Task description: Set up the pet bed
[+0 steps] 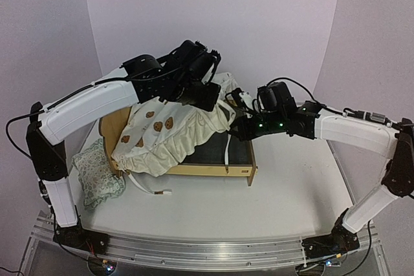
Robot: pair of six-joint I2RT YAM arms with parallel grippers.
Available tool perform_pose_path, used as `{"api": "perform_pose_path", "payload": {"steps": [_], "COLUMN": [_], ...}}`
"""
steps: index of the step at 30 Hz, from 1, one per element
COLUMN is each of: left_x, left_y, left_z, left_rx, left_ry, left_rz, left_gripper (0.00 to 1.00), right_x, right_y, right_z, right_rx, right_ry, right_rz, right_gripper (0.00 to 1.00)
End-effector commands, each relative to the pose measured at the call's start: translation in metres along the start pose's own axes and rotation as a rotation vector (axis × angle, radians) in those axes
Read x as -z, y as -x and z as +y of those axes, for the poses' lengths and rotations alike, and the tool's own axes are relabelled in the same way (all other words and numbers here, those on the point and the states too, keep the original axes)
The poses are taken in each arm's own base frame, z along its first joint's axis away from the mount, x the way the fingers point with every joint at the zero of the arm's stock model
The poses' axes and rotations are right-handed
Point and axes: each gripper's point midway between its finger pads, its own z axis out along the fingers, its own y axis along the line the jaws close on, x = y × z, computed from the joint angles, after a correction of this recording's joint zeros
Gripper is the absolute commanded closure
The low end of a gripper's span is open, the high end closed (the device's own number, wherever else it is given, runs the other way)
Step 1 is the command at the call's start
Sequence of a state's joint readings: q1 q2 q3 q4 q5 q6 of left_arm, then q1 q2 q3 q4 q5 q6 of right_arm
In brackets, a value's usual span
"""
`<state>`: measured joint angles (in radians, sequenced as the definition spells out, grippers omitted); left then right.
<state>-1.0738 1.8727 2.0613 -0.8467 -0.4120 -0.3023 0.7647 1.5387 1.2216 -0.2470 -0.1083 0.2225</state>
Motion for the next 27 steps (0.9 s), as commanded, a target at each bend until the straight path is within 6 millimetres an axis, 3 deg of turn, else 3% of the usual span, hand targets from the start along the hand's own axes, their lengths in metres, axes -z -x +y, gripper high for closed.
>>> {"api": "perform_pose_path", "payload": {"steps": [1,14,27], "left_x": [0.027,0.022,0.009], "left_y": [0.033,0.032,0.023], "left_z": [0.007,0.007,0.001], "left_rx": [0.042,0.05,0.042], "left_ry": [-0.007,-0.001,-0.01], "left_rz": [-0.129,-0.138,-0.108], "left_gripper": [1.0,1.0,1.0], "right_x": [0.013,0.016,0.007], "right_y": [0.022,0.049,0.007], "right_z": [0.004,0.009,-0.009], "right_rx": [0.026,0.07,0.052], "right_ry": [-0.015,-0.026,-0.074], "right_rz": [-0.062,-0.099,-0.012], "right_gripper": [1.0,1.0,1.0]}}
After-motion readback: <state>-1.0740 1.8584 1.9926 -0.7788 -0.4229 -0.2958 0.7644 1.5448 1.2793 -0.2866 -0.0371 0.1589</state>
